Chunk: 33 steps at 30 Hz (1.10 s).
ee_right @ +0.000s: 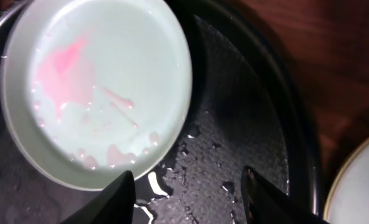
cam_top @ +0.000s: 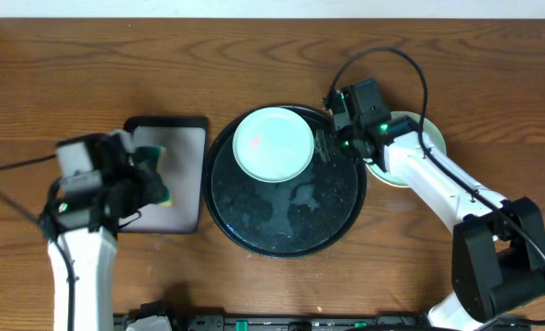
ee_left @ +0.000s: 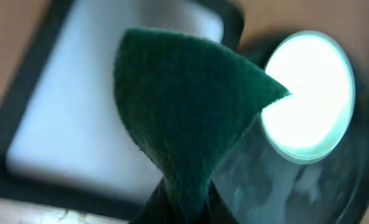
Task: Clean dirty plates on tray and stack at the side
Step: 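Move the right gripper to the last green plate's rim on the tray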
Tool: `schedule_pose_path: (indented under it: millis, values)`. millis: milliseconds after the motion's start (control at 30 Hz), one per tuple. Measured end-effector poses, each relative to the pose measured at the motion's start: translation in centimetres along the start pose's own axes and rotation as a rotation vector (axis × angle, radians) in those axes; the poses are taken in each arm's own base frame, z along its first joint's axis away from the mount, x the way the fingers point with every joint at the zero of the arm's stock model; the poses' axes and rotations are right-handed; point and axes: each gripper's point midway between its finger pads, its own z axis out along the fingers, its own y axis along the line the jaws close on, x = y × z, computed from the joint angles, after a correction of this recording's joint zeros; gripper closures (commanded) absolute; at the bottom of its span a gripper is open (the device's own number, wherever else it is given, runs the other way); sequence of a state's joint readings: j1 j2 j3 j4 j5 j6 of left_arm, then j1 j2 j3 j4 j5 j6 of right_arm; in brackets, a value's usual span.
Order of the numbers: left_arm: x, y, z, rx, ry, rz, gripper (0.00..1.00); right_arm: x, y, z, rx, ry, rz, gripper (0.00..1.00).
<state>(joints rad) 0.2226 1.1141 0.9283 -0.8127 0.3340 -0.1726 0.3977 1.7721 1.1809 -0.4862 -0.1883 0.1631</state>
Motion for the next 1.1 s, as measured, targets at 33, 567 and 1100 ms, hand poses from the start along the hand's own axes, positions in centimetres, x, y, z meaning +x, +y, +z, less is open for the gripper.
schedule_pose_path:
  millis: [33, 567, 1100]
  values:
    - [0.2, -0.4, 0.2, -0.015, 0.03, 0.027, 0.93, 0.3, -0.1, 0.3, 0.002, 0.0, 0.011, 0.43]
    - [0.6, -4.1, 3.6, -0.155, 0.228, 0.253, 0.92, -0.6, 1.7, 2.4, -0.06, -0.158, 0.072, 0.49]
    - [2.0, -6.1, 3.8, -0.128, 0.25, 0.314, 0.92, 0.4, 0.7, 7.0, 0.03, -0.151, 0.087, 0.99]
